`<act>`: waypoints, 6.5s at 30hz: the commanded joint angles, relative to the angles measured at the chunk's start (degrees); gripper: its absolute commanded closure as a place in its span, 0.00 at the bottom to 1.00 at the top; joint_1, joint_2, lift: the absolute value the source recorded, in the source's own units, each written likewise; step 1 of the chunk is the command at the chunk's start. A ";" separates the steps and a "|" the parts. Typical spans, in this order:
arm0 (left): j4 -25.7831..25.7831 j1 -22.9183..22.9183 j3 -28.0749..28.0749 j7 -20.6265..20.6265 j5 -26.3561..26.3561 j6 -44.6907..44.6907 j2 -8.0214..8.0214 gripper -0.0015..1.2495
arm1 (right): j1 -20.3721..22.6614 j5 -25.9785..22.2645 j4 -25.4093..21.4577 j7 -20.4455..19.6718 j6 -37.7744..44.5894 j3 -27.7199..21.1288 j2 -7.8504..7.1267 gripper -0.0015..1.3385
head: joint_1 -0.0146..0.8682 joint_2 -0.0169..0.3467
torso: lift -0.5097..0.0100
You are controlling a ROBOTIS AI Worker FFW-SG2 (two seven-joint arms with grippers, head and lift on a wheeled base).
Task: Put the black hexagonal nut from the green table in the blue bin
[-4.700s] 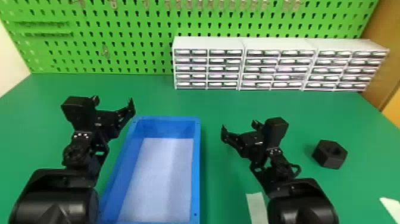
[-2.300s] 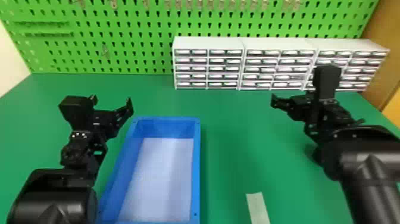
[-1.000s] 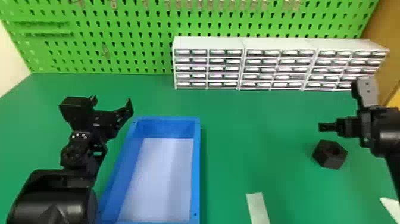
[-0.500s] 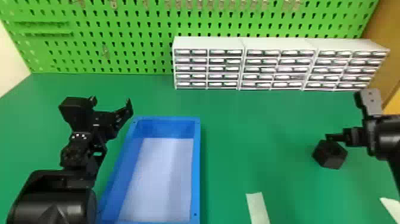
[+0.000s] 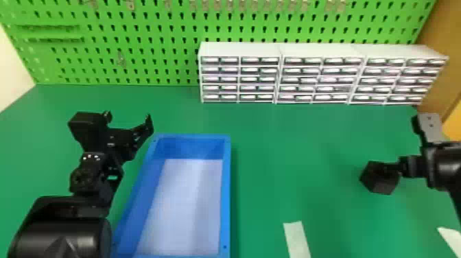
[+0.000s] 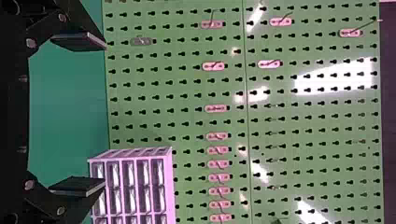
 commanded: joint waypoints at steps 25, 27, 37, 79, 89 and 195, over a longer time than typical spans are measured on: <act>-0.09 -0.09 -0.06 0.00 -0.17 0.00 0.00 0.19 | -3.38 1.78 7.67 -0.01 -0.64 -3.68 1.49 0.60 | 0.79 0.19 | 0.79; -0.09 -0.09 -0.06 0.00 -0.17 0.00 0.00 0.19 | -3.47 1.96 7.67 -0.01 -0.47 -3.50 1.49 0.67 | 0.79 0.19 | 0.79; -0.09 0.00 -0.06 0.00 -0.79 0.00 0.00 0.19 | -3.91 3.45 7.67 0.08 1.03 -2.45 1.49 0.80 | 0.79 0.19 | 0.79; -0.53 0.18 0.38 0.00 -0.79 0.18 0.00 0.19 | -5.22 14.17 -30.74 23.37 21.86 13.02 2.98 0.80 | 0.79 0.19 | 0.79; -0.62 0.18 0.47 0.00 -0.79 0.26 0.00 0.19 | -6.19 5.21 -33.20 23.20 18.61 17.59 6.32 0.80 | 0.79 0.19 | 0.79; -0.97 0.18 1.26 0.00 -1.14 0.53 0.00 0.20 | -11.20 -39.97 -19.32 0.61 0.24 59.25 7.90 0.03 | 0.79 0.19 | 0.79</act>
